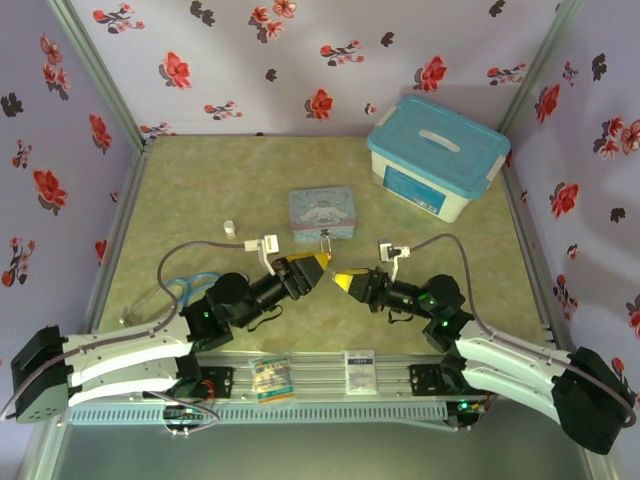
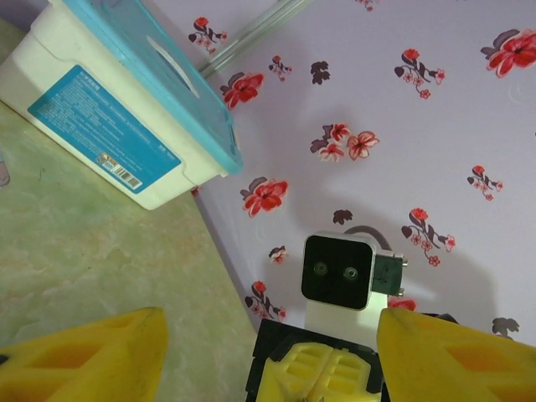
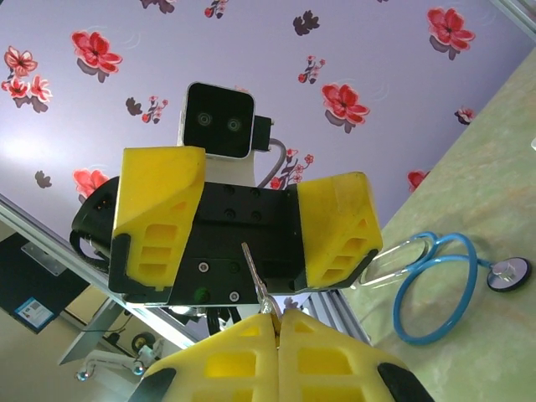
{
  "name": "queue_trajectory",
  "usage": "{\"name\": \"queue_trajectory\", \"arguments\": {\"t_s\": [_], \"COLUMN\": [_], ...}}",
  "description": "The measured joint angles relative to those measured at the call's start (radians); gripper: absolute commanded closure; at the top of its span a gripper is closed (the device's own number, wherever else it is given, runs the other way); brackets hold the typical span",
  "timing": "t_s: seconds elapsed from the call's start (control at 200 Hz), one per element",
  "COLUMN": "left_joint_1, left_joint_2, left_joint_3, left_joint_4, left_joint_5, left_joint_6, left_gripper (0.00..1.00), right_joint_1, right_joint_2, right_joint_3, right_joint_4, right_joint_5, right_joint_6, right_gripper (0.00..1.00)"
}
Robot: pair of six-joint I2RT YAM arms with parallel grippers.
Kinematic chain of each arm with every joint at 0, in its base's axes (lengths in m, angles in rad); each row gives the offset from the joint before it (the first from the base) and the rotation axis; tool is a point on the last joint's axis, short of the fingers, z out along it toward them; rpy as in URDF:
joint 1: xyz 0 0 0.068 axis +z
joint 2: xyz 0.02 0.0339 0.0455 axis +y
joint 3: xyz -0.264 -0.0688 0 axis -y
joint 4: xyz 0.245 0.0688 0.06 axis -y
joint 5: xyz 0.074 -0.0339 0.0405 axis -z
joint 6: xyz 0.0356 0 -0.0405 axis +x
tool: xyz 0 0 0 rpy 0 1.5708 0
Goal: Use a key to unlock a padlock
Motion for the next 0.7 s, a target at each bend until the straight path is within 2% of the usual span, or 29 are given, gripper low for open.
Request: {"name": "queue_trajectory", "arguments": {"t_s": [0.09,0.22,0.275,0.34,0.42,0.465,0.6,0.7], "left_joint_1": [0.0,0.0,0.0,0.0,0.0,0.0,0.0,0.0], "left_joint_2": [0.031,0.048,0.048,0.048,0.047,0.044,0.007,-0.013], "left_joint_3": [0.0,0.001,0.003,0.006,0.011,0.018,0.027,0.025], "left_joint_4": [0.001,-0.014,-0.015,-0.015,-0.022,-0.051,-0.167,-0.224], "left_joint_5": [0.028,0.055,0.06,0.064,0.062,0.05,-0.029,-0.095], "left_joint_6": [-0.002,0.002,0.005,0.005,-0.011,-0.048,-0.159,-0.237], "left_gripper": [0.43,0.58,0.6,0.56,0.4,0.34,0.31,0.31], "right_joint_1": [0.0,0.0,0.0,0.0,0.004,0.014,0.124,0.195], "right_joint_2": [0.003,0.019,0.024,0.026,0.014,-0.006,-0.071,-0.071], "right_joint_3": [0.0,0.0,0.0,0.0,0.002,0.009,0.107,0.194], "right_joint_4": [-0.015,-0.018,-0.018,-0.024,-0.078,-0.156,-0.509,-0.688], "right_joint_5": [0.0,0.001,0.004,0.013,0.04,0.072,0.265,0.418], "right_joint_6": [-0.002,-0.002,-0.002,-0.004,-0.034,-0.063,-0.249,-0.387], "right_gripper": [1.0,1.0,1.0,1.0,1.0,1.0,1.0,1.0]}}
